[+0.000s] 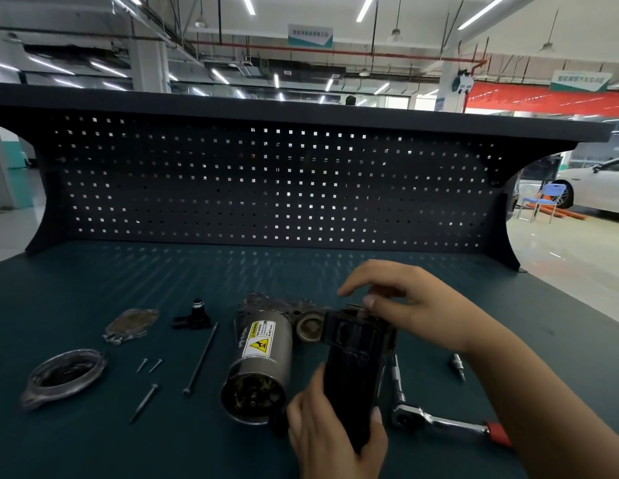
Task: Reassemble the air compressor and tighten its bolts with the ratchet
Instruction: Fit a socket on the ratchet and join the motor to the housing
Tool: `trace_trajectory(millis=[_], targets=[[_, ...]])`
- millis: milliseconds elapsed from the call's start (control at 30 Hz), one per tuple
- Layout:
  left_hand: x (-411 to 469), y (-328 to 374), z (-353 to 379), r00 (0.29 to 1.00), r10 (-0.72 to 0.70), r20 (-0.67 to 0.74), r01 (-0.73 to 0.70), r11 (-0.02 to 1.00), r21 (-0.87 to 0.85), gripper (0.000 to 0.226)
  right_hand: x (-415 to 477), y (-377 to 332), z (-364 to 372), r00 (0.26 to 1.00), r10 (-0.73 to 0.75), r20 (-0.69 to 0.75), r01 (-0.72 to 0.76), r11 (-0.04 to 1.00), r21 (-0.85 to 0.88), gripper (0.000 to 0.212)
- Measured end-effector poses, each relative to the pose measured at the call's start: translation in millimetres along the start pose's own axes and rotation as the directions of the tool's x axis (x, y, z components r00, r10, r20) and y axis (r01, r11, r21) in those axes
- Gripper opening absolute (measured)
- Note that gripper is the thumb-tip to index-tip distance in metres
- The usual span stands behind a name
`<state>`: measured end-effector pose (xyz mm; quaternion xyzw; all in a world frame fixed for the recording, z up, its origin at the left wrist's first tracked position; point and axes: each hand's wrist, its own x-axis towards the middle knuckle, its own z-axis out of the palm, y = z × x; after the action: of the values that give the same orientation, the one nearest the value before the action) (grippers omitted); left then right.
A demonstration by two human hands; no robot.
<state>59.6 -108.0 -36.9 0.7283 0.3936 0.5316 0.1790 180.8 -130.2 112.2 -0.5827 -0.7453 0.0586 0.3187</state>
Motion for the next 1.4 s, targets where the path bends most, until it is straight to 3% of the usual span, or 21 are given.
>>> trace_trajectory(millis=[67,133,167,200,233,300,367,433,500,567,633,700,767,800,900,967,1133,1200,1300,1400], targets=[[0.6,0.7,-0.8,1.000,-0.005,-0.003,0.005,1.000,0.005,0.076,-2.6,4.4,-0.5,0.997,0.016,-0.080,-0.015,1.000,0.021,0.025],[-0.2,0.5,-0.1,1.000,-0.003,-0.004,0.003,1.000,0.004,0.076,-9.4,10.2,3.3,0.948,0.060,-0.312,-0.041,0.997,0.069,0.013],[-0.4,0.4,-0.2,1.000,-0.009,0.004,0.009,1.000,0.004,0.076,-15.4,13.3,8.8,0.879,0.139,-0.455,-0.080,0.986,0.146,0.008],[-0.2,0.6,-0.2,1.000,-0.020,0.023,0.020,1.000,-0.002,0.076,-22.3,17.2,16.8,0.793,0.262,-0.550,-0.134,0.956,0.263,0.019],[-0.2,1.2,-0.4,0.998,-0.034,0.047,0.035,0.999,-0.019,0.077,-29.9,19.9,27.2,0.733,0.406,-0.547,-0.204,0.897,0.392,0.038],[1.5,4.0,-1.0,0.996,-0.055,0.075,0.058,0.998,-0.033,0.077,-43.1,25.1,53.4,0.768,0.584,-0.264,-0.339,0.720,0.606,0.072],[0.5,6.1,0.8,0.993,-0.085,0.075,0.086,0.996,-0.009,0.076,-48.3,24.3,78.7,0.846,0.532,0.028,-0.371,0.552,0.747,0.072],[-5.7,5.0,3.1,0.985,-0.121,0.122,0.123,0.992,-0.011,0.074,-47.9,24.4,93.5,0.859,0.503,0.093,-0.352,0.450,0.820,0.062],[-8.4,3.7,-1.4,0.950,-0.209,0.232,0.219,0.976,-0.019,0.086,-44.2,26.3,101.3,0.840,0.537,0.071,-0.343,0.426,0.837,0.045],[-4.7,-5.5,-14.5,0.911,-0.188,0.368,0.152,0.980,0.125,0.098,-40.6,28.1,106.0,0.799,0.592,0.103,-0.379,0.364,0.851,0.040],[8.3,-13.5,-34.2,0.855,-0.105,0.508,0.017,0.984,0.175,0.085,-38.3,32.8,109.3,0.733,0.658,0.173,-0.429,0.251,0.868,0.044],[21.0,-13.2,-58.0,0.828,-0.018,0.560,-0.041,0.995,0.093,0.051,-35.0,36.6,112.2,0.669,0.700,0.249,-0.483,0.155,0.862,0.050],[33.2,-11.2,-78.8,0.876,0.025,0.482,-0.017,1.000,-0.020,0.010,-29.8,39.4,115.4,0.635,0.707,0.312,-0.518,0.090,0.850,0.044],[40.7,-11.9,-86.1,0.909,0.053,0.414,-0.028,0.997,-0.065,0.012,-26.9,40.4,117.2,0.630,0.702,0.332,-0.524,0.070,0.849,0.038],[74.0,-24.9,-99.9,0.974,0.131,0.182,-0.119,0.990,-0.078,0.020,-20.1,44.0,120.4,0.640,0.679,0.360,-0.530,0.051,0.846,0.029],[98.7,-35.5,-102.0,0.982,0.138,0.126,-0.136,0.990,-0.026,0.015,-16.7,46.2,122.2,0.643,0.663,0.383,-0.551,0.054,0.832,0.032],[131.2,-57.9,-92.9,0.984,0.053,0.170,-0.051,0.999,-0.019,0.017,-8.7,44.2,124.3,0.666,0.632,0.397,-0.587,0.114,0.802,0.050],[139.5,-60.5,-87.3,0.966,0.039,0.255,-0.027,0.998,-0.052,0.022,-9.5,44.7,125.0,0.687,0.630,0.362,-0.567,0.153,0.810,0.060],[157.3,-57.4,-73.5,0.838,0.058,0.543,-0.024,0.997,-0.069,0.029,-13.1,43.1,122.4,0.760,0.574,0.305,-0.497,0.210,0.842,0.055],[172.3,-46.2,-58.2,0.585,0.055,0.809,0.022,0.996,-0.084,0.032,-15.1,41.2,118.5,0.831,0.495,0.254,-0.448,0.326,0.832,0.054]])
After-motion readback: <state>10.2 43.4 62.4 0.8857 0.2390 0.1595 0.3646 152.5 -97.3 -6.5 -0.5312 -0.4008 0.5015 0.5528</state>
